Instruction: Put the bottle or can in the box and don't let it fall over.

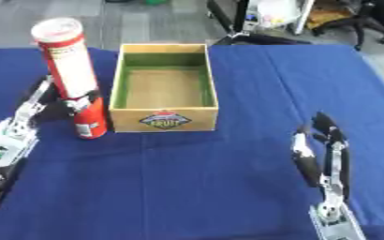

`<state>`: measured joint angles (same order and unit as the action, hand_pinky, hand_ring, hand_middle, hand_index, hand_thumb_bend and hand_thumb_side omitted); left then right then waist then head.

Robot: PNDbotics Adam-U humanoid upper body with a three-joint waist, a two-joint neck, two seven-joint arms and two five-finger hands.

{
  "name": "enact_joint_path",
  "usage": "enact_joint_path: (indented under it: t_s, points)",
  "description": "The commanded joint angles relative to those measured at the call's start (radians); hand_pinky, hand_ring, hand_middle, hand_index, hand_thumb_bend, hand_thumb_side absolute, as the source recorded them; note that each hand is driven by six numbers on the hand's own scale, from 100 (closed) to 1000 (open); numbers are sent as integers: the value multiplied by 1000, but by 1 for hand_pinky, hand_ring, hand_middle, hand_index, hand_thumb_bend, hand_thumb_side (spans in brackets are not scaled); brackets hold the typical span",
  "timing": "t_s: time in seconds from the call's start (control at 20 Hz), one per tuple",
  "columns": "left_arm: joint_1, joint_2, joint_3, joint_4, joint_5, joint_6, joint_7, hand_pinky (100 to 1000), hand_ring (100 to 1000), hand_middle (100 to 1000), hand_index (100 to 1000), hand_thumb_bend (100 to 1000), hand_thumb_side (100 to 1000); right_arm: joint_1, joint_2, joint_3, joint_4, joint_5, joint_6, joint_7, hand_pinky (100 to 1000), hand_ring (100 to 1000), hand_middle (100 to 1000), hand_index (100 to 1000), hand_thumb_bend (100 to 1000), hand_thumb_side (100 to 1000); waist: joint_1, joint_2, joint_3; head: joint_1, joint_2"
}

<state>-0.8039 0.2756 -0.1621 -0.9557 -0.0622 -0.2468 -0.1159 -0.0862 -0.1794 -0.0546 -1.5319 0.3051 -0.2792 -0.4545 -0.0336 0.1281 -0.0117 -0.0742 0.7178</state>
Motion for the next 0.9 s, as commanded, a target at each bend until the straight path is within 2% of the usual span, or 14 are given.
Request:
enact_joint_path:
  t_s: [0.05, 0.25, 0.4, 0.65, 0.9]
  points:
    - [-40, 46, 11, -82, 46, 17, 4, 282, 351, 340, 669, 100, 158, -5, -6, -5, -7, -3, -2, 1, 763, 815, 761, 872, 100, 532, 2, -12, -1, -5, -11]
    - [-85, 69, 6, -133, 77, 44, 8, 281, 352, 340, 666, 100, 152, -4, -7, -2, -6, -4, -3, 5, 764, 816, 761, 872, 100, 532, 1, -14, -6, -2, -12]
    - [-130, 69, -1, -123, 64, 65, 24, 279, 351, 338, 664, 100, 146, -6, -5, 4, -6, -6, -4, 10, 764, 816, 761, 872, 100, 533, -1, -14, -18, 6, -14]
    - [-204, 37, -11, -53, 22, 80, 71, 292, 359, 346, 669, 100, 124, -20, 3, 25, -5, -11, -11, 28, 764, 816, 761, 871, 100, 534, -5, -9, -61, 34, -26]
    - [-265, -16, -20, 48, -37, 49, 71, 304, 369, 355, 676, 100, 118, -41, 12, 50, -5, -20, -17, 52, 765, 816, 761, 871, 100, 533, -12, 5, -116, 69, -41]
